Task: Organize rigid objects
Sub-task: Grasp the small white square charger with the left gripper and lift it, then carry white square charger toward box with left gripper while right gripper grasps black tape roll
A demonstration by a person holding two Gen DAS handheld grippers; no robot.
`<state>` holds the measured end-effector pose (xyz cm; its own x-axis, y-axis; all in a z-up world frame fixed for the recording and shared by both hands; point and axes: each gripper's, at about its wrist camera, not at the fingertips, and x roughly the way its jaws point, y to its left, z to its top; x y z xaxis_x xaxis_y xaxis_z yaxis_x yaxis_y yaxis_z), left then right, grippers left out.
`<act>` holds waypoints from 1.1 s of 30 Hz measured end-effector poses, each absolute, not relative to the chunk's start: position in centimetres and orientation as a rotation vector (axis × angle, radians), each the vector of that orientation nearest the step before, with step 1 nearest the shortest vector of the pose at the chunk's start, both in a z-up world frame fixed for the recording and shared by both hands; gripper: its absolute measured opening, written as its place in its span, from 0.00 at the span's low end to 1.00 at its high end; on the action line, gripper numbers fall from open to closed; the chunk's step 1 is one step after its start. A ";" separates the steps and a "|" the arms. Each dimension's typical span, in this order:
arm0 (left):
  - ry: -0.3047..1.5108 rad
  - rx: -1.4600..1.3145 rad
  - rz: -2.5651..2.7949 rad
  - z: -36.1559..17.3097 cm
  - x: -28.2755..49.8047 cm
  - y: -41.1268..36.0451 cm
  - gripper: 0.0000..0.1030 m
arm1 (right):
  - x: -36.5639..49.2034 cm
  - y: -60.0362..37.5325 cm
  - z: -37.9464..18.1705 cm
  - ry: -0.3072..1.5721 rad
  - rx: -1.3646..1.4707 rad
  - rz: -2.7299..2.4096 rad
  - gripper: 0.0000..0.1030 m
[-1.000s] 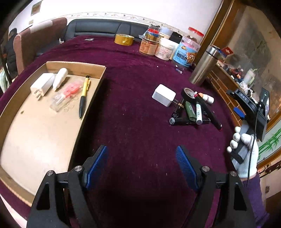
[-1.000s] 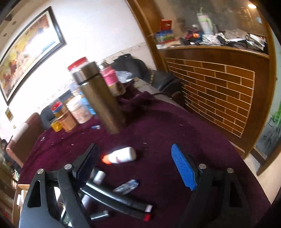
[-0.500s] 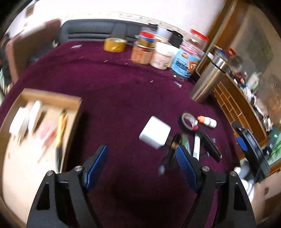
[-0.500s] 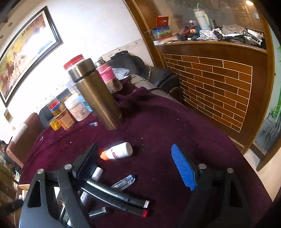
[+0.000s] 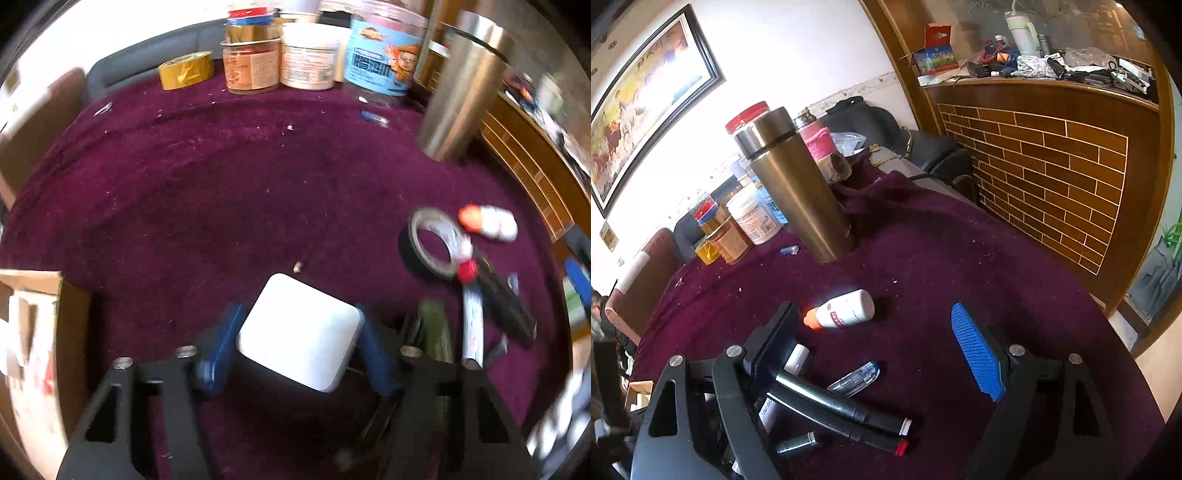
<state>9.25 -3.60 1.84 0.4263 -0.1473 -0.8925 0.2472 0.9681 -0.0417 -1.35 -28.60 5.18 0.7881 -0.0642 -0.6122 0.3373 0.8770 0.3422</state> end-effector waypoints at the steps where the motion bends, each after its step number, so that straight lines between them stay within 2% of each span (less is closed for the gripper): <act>1: 1.112 0.109 -0.247 1.9 8.5 -2.7 0.52 | -1.3 -28.5 5.2 0.634 0.454 -0.223 0.82; 8: 1.108 0.044 -0.273 2.5 3.4 2.7 0.53 | -1.1 -27.9 4.9 0.650 0.431 -0.212 0.82; 9: 1.105 0.025 -0.274 2.6 3.1 3.0 0.55 | -1.1 -27.9 4.9 0.650 0.430 -0.213 0.82; 11: 1.108 0.007 -0.278 2.5 3.0 2.8 0.68 | -1.0 -27.9 4.8 0.653 0.428 -0.217 0.82; 13: 1.096 0.034 -0.252 2.1 3.1 1.8 0.70 | -1.0 -27.7 4.9 0.647 0.417 -0.218 0.82; 15: 1.067 0.112 -0.225 1.5 2.8 0.5 0.69 | -1.1 -27.5 5.1 0.639 0.395 -0.227 0.82; 16: 1.049 0.135 -0.225 1.4 2.6 0.0 0.58 | -1.2 -27.4 5.2 0.631 0.390 -0.232 0.82; 17: 1.040 0.125 -0.243 1.6 2.0 -0.1 0.52 | -1.2 -27.4 5.3 0.624 0.384 -0.238 0.82; 19: 1.055 0.049 -0.277 2.4 1.2 0.7 0.52 | -1.3 -27.3 5.4 0.616 0.367 -0.255 0.82; 26: 0.943 -0.068 -0.309 7.1 -3.6 3.3 0.52 | -1.5 -27.6 5.5 0.594 0.341 -0.310 0.82; 33: 0.900 -0.162 -0.337 9.3 -7.0 6.7 0.52 | -1.6 -27.4 5.9 0.570 0.283 -0.386 0.82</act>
